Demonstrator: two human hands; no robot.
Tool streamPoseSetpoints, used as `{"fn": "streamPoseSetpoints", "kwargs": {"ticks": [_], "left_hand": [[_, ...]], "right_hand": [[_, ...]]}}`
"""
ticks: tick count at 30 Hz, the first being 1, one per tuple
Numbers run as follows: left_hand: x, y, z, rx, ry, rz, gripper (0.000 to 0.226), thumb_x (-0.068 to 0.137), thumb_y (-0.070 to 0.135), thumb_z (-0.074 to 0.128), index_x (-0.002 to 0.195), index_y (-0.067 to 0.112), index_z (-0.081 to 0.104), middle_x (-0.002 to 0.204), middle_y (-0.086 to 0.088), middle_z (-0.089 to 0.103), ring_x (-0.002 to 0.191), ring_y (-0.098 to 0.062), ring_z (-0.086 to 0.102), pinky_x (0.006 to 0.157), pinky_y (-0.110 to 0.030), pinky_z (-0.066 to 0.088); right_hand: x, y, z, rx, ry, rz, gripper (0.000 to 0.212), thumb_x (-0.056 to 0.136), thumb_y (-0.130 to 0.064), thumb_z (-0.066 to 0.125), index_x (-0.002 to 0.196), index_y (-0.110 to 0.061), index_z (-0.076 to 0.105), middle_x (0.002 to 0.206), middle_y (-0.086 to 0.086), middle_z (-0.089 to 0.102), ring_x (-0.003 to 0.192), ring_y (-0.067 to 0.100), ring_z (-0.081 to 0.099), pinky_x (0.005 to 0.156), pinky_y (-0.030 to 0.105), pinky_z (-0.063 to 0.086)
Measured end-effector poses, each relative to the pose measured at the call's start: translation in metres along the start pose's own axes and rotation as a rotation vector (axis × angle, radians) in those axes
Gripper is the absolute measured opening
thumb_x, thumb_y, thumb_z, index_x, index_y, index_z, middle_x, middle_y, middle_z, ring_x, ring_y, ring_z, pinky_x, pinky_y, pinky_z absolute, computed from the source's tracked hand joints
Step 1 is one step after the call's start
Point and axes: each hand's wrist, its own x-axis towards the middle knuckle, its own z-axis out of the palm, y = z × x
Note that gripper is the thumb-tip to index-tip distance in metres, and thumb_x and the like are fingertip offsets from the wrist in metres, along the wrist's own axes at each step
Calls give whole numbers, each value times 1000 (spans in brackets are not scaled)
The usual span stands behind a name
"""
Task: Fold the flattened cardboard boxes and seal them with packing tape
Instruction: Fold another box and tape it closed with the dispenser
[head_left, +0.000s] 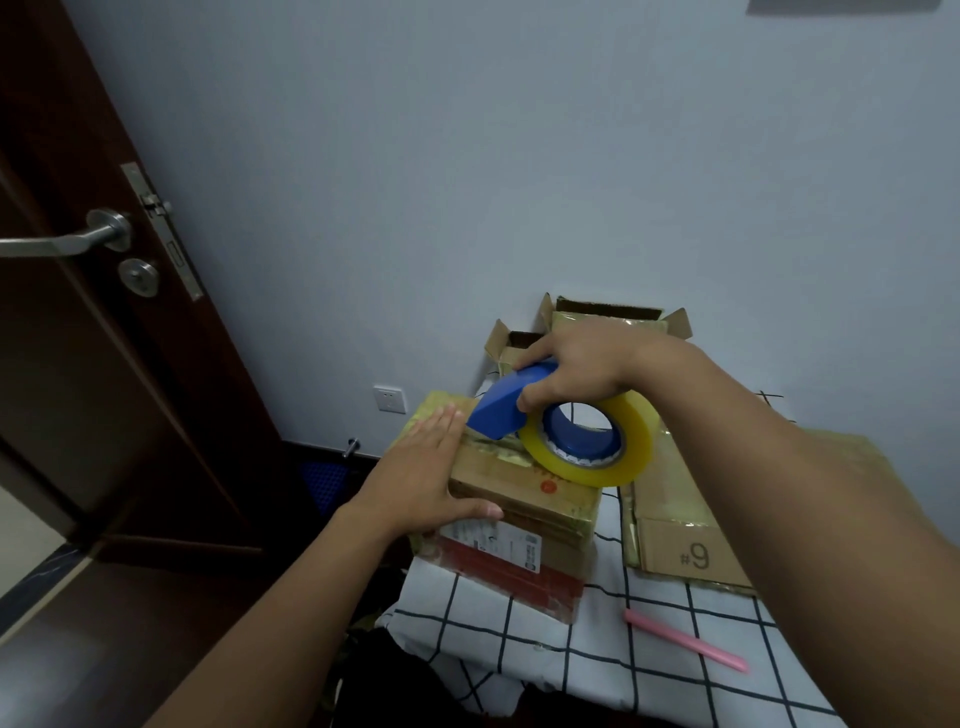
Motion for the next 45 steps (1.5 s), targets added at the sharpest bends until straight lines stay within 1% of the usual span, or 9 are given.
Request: {"fn": "streamPoseSetpoints", "kwargs": {"ticks": [3,6,13,24,29,35,38,41,45], "left_hand": [[2,-9,3,-45,19,-3,133,57,96,44,157,19,-1,164,-1,3,151,-16,1,123,-39,8],[7,-14,6,-119,42,0,128,55,98,48,155,29,9,163,4,16,150,-15,10,121,-44,20],[9,-9,-3,-27,-79,-35,133,56,95,38,156,20,-6,164,-2,-8,150,-15,-7,119,-33,-1],[4,-8,0,7,-89,-33,136,49,102,29,155,27,-11,163,0,-15,150,-16,-9,119,-35,-1],[3,-9,1,1,-67,-39,134,52,102,32,156,27,-5,163,8,-11,150,-18,-2,121,-47,15],[3,-3,0,80,-73,47,110,64,95,28,152,42,-10,164,-1,-12,150,-20,-11,121,-42,0],[2,3,0,113,-59,84,108,72,90,30,155,32,-5,161,2,-21,148,-16,-19,122,-43,-7],[2,16,3,85,-72,95,106,81,80,41,154,27,-14,162,-2,-17,149,-17,-16,121,-37,-8],[1,35,8,113,0,92,113,77,86,39,156,21,-9,161,-2,-21,147,-16,-21,121,-40,-9]], "right_hand": [[1,0,1,22,23,-17,56,87,-61,58,138,-37,53,113,-10,53,97,16,48,78,28,35],[-1,4,3,37,50,-17,58,85,-64,59,137,-40,55,110,-10,57,95,15,52,80,31,41],[-24,17,-14,-5,-55,8,52,84,-59,64,131,-38,61,127,-8,59,110,19,55,100,40,45],[-49,38,7,32,9,17,59,85,-62,61,138,-36,55,131,-8,58,109,17,54,99,38,45],[-47,36,9,44,14,21,59,84,-62,62,137,-38,56,130,-10,57,108,16,53,96,35,44],[-45,36,10,49,23,31,54,85,-60,62,134,-38,59,127,-10,60,105,16,54,95,36,45],[-47,35,10,67,21,44,52,85,-58,62,133,-37,59,127,-8,59,107,18,54,95,36,45],[-46,36,10,68,23,49,51,86,-59,61,132,-37,60,126,-6,60,107,19,55,96,39,46],[-46,36,11,66,25,52,51,86,-58,60,131,-35,62,125,-5,62,107,19,56,97,40,47]]}}
